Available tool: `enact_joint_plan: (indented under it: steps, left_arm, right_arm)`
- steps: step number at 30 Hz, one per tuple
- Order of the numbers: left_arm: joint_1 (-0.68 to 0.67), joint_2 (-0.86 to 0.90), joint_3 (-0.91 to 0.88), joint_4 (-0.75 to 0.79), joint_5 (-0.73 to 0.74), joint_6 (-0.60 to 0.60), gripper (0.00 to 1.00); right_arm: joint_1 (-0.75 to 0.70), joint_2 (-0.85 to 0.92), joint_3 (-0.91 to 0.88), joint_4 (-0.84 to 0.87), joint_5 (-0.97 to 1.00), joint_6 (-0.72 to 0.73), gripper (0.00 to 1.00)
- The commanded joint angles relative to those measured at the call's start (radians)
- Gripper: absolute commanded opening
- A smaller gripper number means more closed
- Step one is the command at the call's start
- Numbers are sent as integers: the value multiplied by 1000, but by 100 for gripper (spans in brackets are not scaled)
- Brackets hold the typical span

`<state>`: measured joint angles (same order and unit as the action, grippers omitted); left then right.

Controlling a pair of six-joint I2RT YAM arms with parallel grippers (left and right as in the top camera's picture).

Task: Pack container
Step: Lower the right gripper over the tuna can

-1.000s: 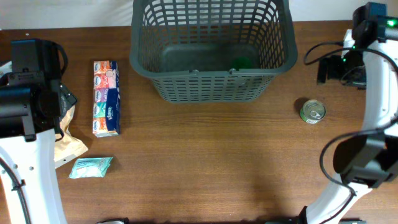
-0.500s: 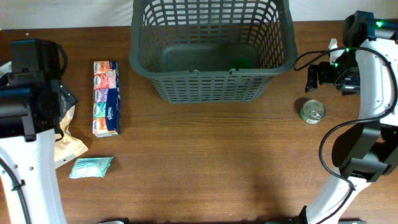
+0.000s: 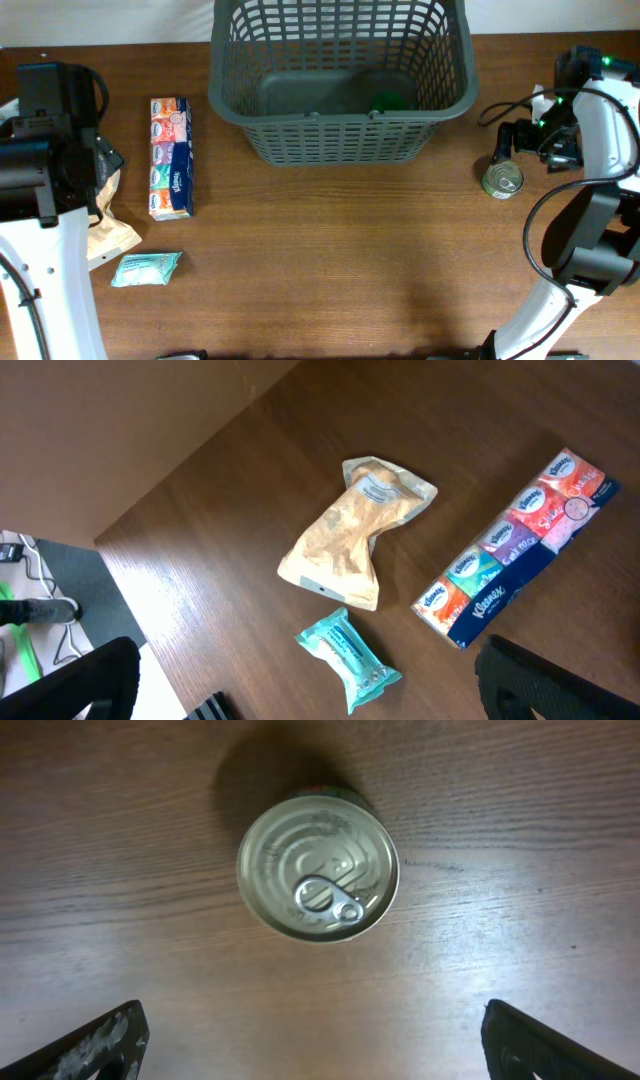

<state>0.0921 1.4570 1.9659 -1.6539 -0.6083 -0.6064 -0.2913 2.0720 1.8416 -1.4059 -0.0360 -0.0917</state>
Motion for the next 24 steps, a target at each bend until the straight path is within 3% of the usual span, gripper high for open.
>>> enact_joint_plan:
  steps: [1,24]
  left_arm:
    - [5,3,-2,-1,3,-10,100]
    - [4,3,-2,-1,3,-10,100]
  right_arm:
    - [10,3,-34,24,-21,-32,99]
    - [42,3,-284,286,-17,-39,99]
